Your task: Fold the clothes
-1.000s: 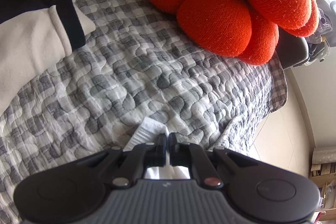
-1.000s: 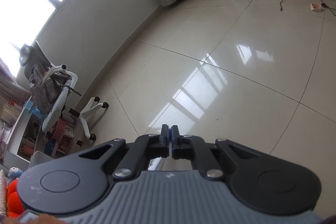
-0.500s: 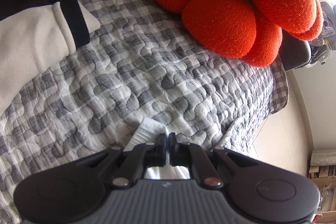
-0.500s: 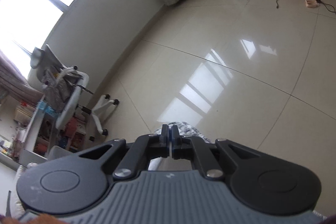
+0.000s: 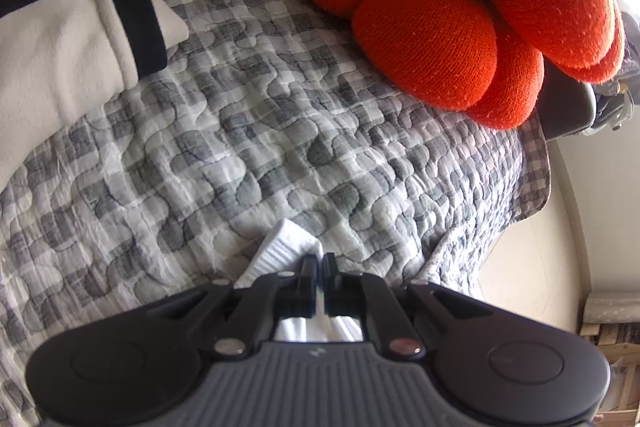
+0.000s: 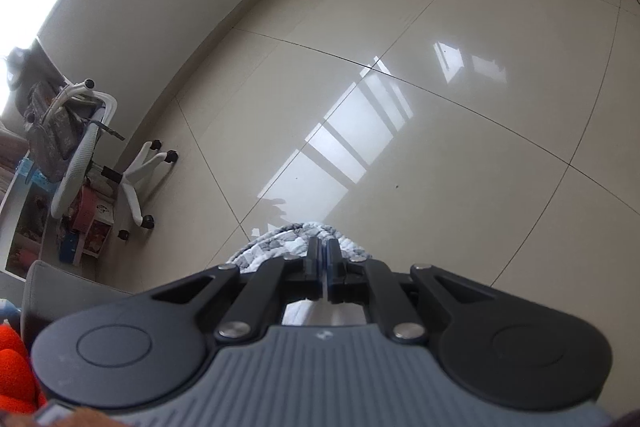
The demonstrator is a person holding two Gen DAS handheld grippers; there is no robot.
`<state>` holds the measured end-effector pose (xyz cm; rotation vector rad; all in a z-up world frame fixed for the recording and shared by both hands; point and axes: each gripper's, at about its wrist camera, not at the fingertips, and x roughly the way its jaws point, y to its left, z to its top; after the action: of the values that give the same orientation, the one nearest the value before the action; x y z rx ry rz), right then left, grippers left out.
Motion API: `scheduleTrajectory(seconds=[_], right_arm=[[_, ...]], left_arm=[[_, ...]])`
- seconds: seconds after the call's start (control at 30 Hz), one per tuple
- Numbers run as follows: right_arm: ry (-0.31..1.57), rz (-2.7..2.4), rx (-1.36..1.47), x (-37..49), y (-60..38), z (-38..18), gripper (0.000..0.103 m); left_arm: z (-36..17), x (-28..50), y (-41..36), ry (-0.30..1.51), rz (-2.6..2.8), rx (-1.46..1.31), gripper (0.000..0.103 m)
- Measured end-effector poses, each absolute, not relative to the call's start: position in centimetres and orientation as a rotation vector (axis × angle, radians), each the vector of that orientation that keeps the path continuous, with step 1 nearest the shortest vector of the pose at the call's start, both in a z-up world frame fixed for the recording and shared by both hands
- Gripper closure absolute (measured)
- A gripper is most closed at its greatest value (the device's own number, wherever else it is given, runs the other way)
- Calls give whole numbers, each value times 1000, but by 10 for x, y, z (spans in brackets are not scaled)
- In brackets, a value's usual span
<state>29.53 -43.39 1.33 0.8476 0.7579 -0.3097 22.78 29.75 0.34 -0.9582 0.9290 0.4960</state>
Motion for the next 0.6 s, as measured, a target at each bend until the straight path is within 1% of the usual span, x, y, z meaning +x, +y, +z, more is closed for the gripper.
scheduleTrajectory(seconds=[0.03, 0.1, 0.13, 0.2, 0.23, 0.27, 0.3, 0.33, 0.37, 0.4, 0.43, 0.5, 0.57, 0.6], right_arm=[[747, -313, 851, 294, -436, 14, 94], [730, -321, 859, 291, -439, 16, 92], [723, -320, 847, 289, -438, 19, 91], [709, -317, 808, 283, -435, 26, 87], [701, -316, 789, 280, -433, 29, 87], [680, -262, 700, 275, -423, 38, 87], [653, -189, 586, 269, -410, 47, 87], [634, -99, 473, 264, -392, 54, 81], [617, -3, 360, 259, -372, 60, 67], [597, 93, 247, 254, -351, 66, 61], [574, 203, 110, 247, -327, 69, 58], [515, 345, -134, 230, -285, 66, 58], [505, 421, -228, 224, -265, 58, 58], [503, 455, -264, 222, -256, 53, 58]], left_arm=[[4, 227, 298, 929, 490, -959, 99], [5, 225, 298, 928, 475, -959, 98], [6, 224, 299, 926, 458, -966, 94], [9, 221, 300, 920, 421, -980, 81], [10, 220, 301, 917, 405, -987, 70], [11, 219, 302, 914, 389, -993, 61], [13, 218, 303, 911, 373, -1000, 57], [14, 217, 304, 908, 357, -1006, 51], [14, 216, 305, 909, 358, -1014, 50], [15, 215, 307, 910, 360, -1021, 50], [15, 214, 308, 911, 363, -1029, 49], [16, 208, 311, 915, 388, -1043, 47], [19, 202, 316, 915, 423, -1046, 40], [21, 199, 318, 915, 433, -1043, 38]])
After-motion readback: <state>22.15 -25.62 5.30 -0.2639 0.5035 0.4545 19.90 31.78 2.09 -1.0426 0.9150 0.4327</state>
